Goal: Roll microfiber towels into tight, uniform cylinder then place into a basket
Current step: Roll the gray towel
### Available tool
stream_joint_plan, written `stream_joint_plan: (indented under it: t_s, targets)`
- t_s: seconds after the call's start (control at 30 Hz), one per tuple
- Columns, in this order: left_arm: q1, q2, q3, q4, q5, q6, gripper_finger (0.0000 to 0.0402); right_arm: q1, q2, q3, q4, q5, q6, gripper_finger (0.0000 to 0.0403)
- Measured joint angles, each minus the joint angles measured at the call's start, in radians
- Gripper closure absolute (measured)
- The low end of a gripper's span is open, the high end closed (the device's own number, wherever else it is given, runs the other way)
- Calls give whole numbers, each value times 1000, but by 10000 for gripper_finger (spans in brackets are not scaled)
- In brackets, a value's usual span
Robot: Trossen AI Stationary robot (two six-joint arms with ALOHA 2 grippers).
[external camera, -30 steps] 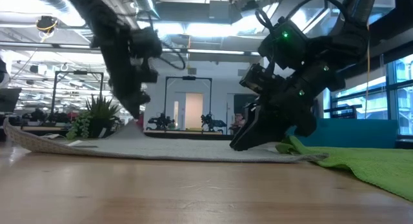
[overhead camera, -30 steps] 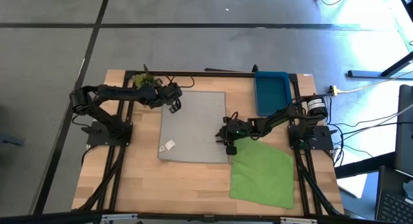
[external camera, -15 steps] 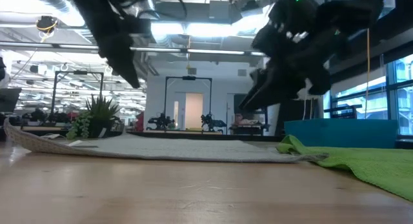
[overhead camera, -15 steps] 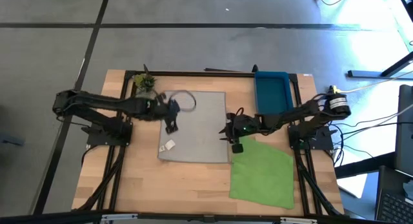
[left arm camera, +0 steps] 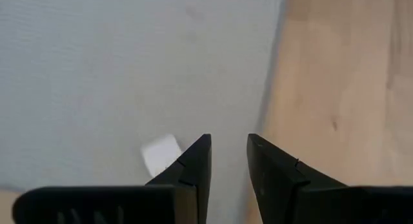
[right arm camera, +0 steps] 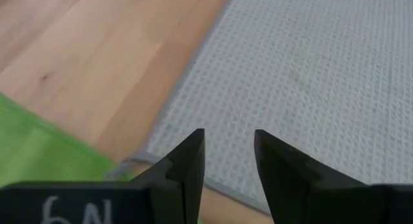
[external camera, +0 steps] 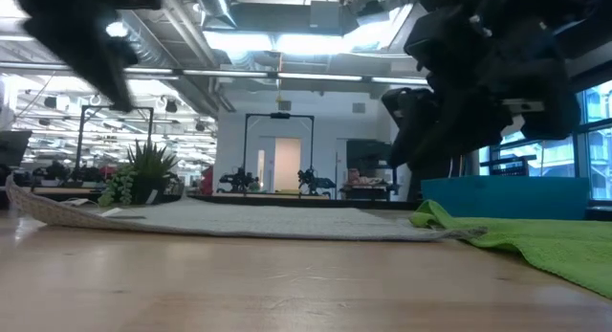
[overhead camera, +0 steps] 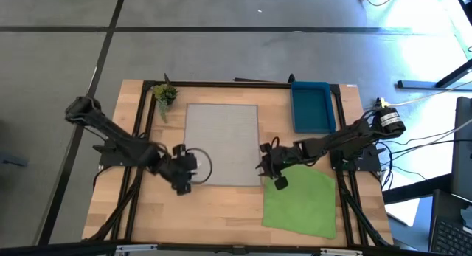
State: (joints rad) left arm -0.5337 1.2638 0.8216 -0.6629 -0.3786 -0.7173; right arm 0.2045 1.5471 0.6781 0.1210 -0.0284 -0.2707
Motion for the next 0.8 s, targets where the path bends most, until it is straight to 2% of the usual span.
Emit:
stream_joint_plan:
  t_s: [0.2, 0.6, 0.8]
  targets:
    - [-105, 42, -14, -4, 4, -160, 314, 24, 0, 0, -2, 0, -1, 267]
    - [-157, 116, -14, -11, 4, -166, 314, 28, 0, 0, -4, -26, -4, 267]
    - [-157, 173, -15, -12, 35, -113, 314, 28, 0, 0, -2, -26, -1, 267]
